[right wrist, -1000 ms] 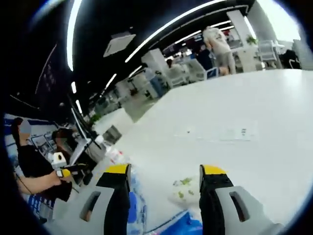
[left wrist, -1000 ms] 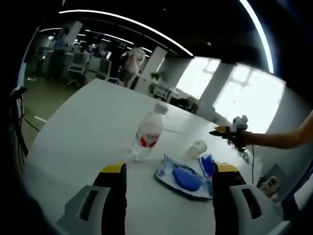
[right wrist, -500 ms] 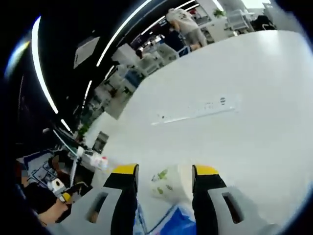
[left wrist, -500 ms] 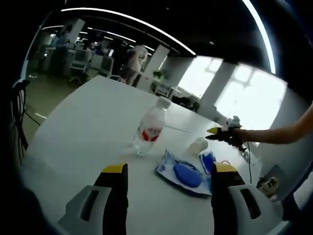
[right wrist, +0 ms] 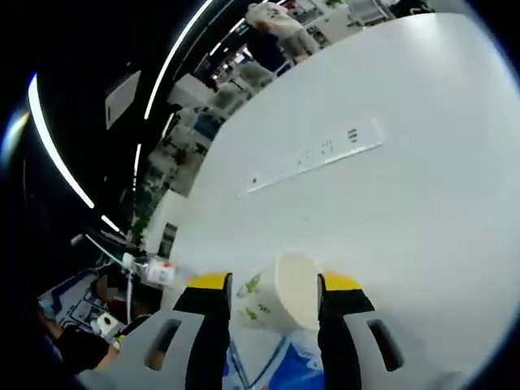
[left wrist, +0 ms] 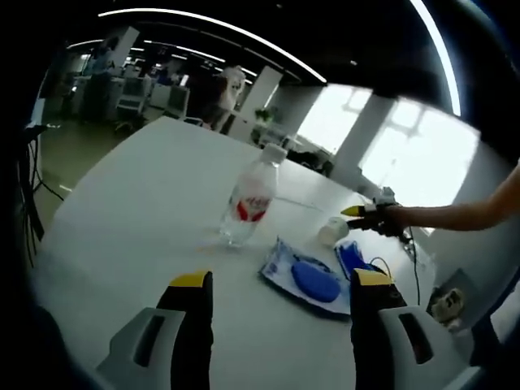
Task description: Arrange the tabletop items into an orderly group along one side of the table until the central work area is clear of visible clutter.
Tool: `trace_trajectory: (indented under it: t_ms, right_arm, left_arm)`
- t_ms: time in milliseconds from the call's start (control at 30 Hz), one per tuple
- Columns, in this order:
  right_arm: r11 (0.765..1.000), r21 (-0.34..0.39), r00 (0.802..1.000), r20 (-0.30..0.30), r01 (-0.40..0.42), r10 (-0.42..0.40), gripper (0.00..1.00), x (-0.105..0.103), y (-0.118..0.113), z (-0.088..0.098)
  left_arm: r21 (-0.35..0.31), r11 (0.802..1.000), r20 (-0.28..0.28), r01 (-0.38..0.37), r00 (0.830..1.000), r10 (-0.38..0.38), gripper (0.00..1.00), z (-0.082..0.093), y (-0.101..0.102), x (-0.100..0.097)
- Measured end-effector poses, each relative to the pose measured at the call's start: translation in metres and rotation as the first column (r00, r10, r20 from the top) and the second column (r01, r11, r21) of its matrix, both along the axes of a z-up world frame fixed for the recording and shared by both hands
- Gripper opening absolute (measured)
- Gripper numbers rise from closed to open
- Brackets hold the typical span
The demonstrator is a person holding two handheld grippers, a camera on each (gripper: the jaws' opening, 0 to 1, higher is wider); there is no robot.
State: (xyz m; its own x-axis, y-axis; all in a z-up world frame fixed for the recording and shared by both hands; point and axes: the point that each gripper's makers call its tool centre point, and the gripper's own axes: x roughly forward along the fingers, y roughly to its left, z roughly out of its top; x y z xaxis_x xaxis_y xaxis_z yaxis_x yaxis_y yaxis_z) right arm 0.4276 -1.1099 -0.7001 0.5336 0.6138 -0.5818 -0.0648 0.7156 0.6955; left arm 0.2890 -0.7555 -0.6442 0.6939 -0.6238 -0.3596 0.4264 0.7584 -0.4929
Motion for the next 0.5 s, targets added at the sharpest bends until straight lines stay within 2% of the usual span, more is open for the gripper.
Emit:
trace_trajectory:
  t_ms: [67, 200, 267, 333, 500]
  right_arm:
    - [1.0, 0.005, 1.0, -0.005, -0.021, 0.021, 0.32, -0.002, 0.003, -0.003]
    - [0.999, 0.019, 0.999, 0.005, -0.034, 0.034, 0.14, -0.002, 0.006, -0.002]
    - [0.999, 0.018, 0.998, 0.03, -0.049, 0.048, 0.07, 0.0, 0.008, 0.0]
    - [0.998, 0.011, 0.998, 0.033, -0.055, 0.055, 0.05, 0.001, 0.01, 0.001]
    - [0.997, -0.006, 0.992, 0.091, -0.083, 0.083, 0.04, 0.005, 0.013, 0.006]
  left_arm:
    - [-0.003, 1.0, -0.002, -0.01, 1.0, 0.01, 0.67, -0.002, 0.001, 0.001]
    - [-0.009, 1.0, -0.011, -0.012, 1.0, 0.012, 0.68, -0.004, 0.0, -0.001]
    - [0.004, 1.0, -0.016, -0.005, 1.0, 0.005, 0.69, -0.006, 0.0, -0.003]
    - [0.022, 1.0, -0.019, 0.005, 1.0, -0.004, 0.69, -0.007, 0.0, -0.004]
    - [0.034, 0.999, -0.025, 0.019, 1.0, -0.018, 0.7, -0.008, 0.001, -0.009]
